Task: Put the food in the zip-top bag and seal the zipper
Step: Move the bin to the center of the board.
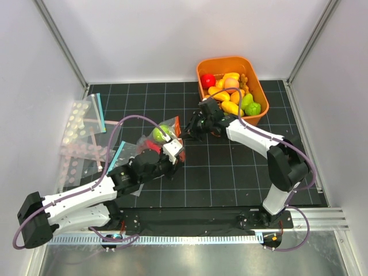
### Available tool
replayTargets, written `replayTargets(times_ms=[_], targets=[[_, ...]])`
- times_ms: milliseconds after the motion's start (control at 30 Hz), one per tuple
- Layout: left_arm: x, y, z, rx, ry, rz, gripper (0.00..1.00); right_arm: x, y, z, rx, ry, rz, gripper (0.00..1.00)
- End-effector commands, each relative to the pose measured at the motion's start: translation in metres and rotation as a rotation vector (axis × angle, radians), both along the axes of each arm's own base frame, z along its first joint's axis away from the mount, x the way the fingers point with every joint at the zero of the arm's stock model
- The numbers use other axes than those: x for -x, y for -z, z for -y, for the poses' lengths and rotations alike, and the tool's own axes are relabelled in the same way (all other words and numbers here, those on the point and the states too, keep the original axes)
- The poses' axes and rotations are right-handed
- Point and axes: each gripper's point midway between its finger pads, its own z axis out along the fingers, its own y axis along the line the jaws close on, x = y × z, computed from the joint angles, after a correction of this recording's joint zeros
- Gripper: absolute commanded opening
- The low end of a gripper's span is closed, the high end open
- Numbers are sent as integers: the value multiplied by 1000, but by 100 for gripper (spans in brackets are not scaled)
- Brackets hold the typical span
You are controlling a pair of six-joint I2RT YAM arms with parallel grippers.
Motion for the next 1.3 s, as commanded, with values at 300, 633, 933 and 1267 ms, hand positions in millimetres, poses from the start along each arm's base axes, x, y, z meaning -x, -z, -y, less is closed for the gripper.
replayTargets(times_ms=[300,633,933,1267], targets=[[49,-13,15,129,146,-88,0,-81,-11,7,-31,137,239,1],[63,6,3,92,138,-151,0,-99,-1,2,-40,157,243,1],[54,18,-3,45,82,-149,37,-91,-4,3,-68,150,254,13],[11,-21,-22,71,-189,-77,82,-58,-17,28,33,87,283,72]])
